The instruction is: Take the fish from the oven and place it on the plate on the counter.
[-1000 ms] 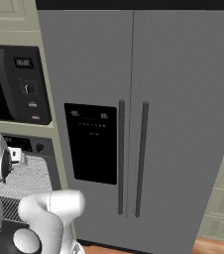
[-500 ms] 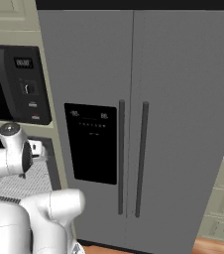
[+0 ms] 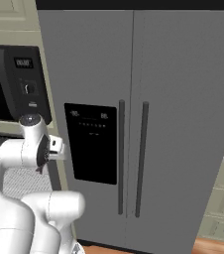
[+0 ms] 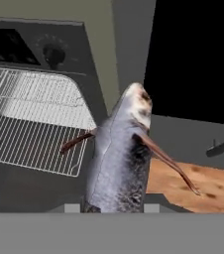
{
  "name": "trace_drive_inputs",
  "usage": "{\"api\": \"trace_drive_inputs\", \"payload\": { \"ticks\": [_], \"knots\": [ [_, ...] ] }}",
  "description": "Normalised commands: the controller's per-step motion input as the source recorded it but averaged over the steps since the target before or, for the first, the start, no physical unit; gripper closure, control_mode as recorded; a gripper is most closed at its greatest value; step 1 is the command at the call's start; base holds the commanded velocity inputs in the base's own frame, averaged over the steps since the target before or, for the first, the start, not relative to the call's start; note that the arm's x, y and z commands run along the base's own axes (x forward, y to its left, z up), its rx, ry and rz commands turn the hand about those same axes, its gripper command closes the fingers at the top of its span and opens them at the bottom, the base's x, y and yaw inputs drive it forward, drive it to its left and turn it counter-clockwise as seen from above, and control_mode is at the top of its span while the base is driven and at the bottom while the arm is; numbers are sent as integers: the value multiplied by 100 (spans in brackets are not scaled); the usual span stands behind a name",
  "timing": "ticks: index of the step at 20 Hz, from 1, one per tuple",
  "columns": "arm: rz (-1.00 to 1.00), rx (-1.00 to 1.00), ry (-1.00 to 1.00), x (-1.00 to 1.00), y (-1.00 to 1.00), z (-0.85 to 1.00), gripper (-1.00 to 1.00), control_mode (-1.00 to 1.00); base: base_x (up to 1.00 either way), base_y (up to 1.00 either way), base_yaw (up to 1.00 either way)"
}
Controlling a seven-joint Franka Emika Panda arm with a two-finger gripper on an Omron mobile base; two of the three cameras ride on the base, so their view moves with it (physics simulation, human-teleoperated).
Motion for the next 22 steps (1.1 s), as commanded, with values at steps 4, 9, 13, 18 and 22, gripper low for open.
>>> {"api": "trace_drive_inputs", "payload": {
  "ticks": [4,9,13,18,22],
  "knots": [
    [-25,0,13,0,-50,45,100,-100,0,0,0],
    [-29,0,9,0,-67,26,100,-100,0,0,0],
    [-20,0,7,0,-71,0,100,-100,0,0,0],
    [-2,2,3,0,-52,0,100,-100,0,0,0],
    [0,2,7,0,-50,0,100,-100,0,0,0]
  ]
}}
